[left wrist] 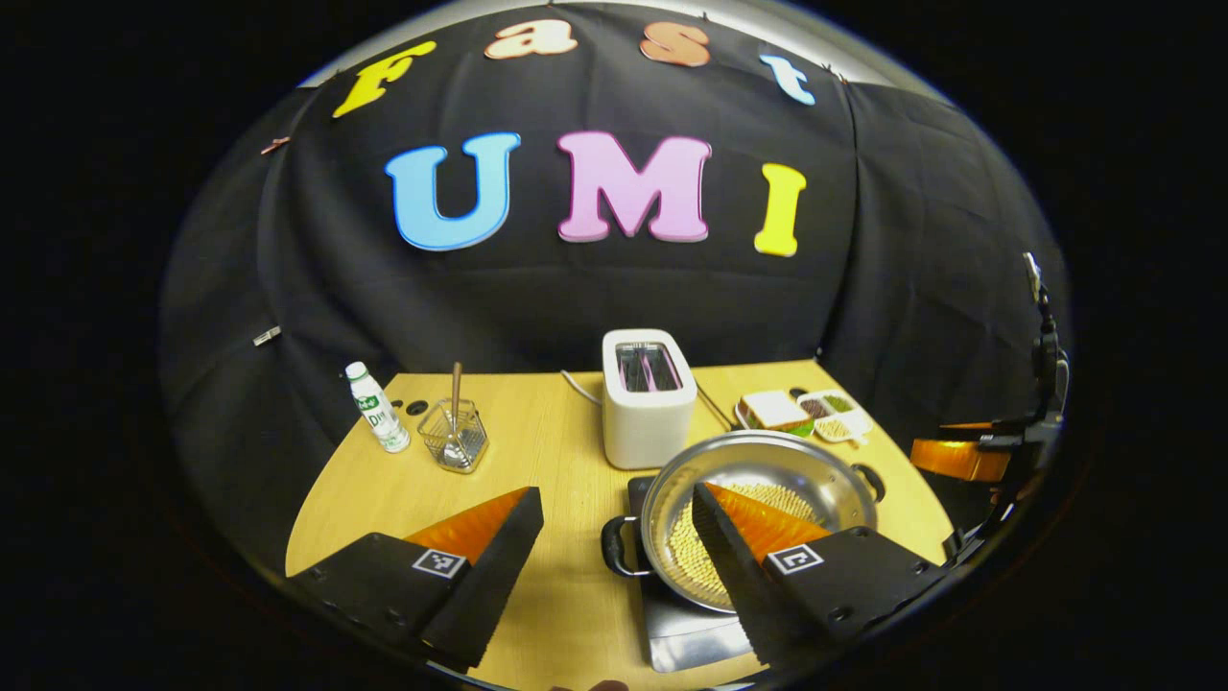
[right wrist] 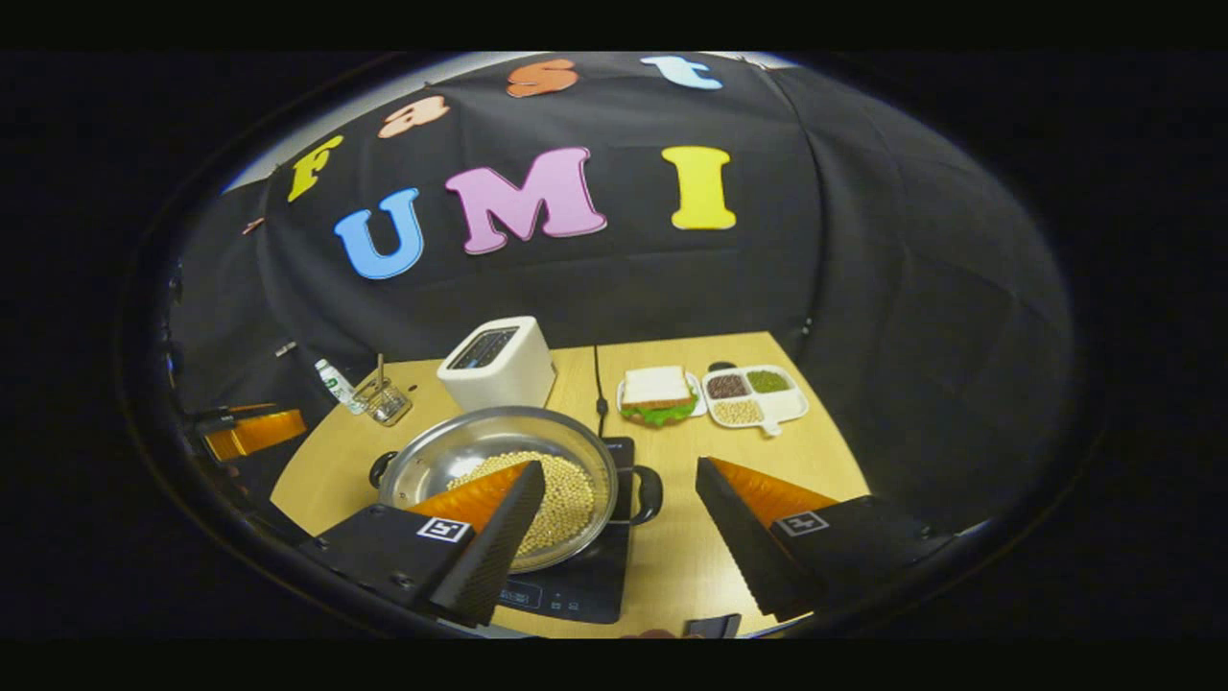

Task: First push the handle of the pot to place it horizontally, then grasp the pot with both hands and set it on the induction cooktop.

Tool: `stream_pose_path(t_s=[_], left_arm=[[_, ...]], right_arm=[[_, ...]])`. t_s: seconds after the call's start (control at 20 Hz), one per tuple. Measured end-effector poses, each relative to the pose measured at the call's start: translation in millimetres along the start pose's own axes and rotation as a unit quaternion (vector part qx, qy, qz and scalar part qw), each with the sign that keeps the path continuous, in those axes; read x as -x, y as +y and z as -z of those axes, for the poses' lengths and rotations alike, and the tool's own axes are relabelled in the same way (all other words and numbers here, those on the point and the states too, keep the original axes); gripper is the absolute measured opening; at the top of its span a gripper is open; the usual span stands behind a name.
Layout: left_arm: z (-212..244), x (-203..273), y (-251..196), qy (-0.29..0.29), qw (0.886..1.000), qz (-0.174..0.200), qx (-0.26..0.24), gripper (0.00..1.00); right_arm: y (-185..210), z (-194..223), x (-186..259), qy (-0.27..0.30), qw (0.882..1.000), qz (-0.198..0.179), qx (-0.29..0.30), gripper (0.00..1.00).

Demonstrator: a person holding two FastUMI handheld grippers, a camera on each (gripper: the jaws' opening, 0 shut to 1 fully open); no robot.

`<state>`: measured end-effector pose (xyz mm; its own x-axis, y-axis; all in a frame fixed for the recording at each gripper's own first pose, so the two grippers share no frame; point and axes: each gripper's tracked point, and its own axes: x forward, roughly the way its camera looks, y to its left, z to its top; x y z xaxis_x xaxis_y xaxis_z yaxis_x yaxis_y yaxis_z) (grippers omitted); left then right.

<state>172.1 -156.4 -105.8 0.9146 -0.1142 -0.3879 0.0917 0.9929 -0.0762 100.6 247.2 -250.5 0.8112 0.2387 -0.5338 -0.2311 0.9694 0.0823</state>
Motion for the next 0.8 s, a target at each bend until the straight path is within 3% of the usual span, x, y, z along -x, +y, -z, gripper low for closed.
stream_pose_path(t_s=[0.2, 0.35, 0.55, 0.8], left_arm=[[-50, 55, 18, -0.072, 0.997, 0.001, 0.000, 0.98], [-68, 98, 41, -0.111, 0.993, -0.028, -0.027, 0.98], [-67, 149, 60, -0.158, 0.986, -0.056, -0.013, 0.98], [-46, 208, 78, -0.204, 0.978, -0.051, 0.003, 0.98]], right_arm=[[22, -75, 54, -0.107, 0.994, -0.004, -0.033, 0.98], [30, -109, 95, -0.185, 0.981, 0.001, -0.055, 0.98], [28, -113, 144, -0.250, 0.967, 0.040, -0.033, 0.98], [11, -97, 200, -0.298, 0.951, 0.083, -0.009, 0.98]])
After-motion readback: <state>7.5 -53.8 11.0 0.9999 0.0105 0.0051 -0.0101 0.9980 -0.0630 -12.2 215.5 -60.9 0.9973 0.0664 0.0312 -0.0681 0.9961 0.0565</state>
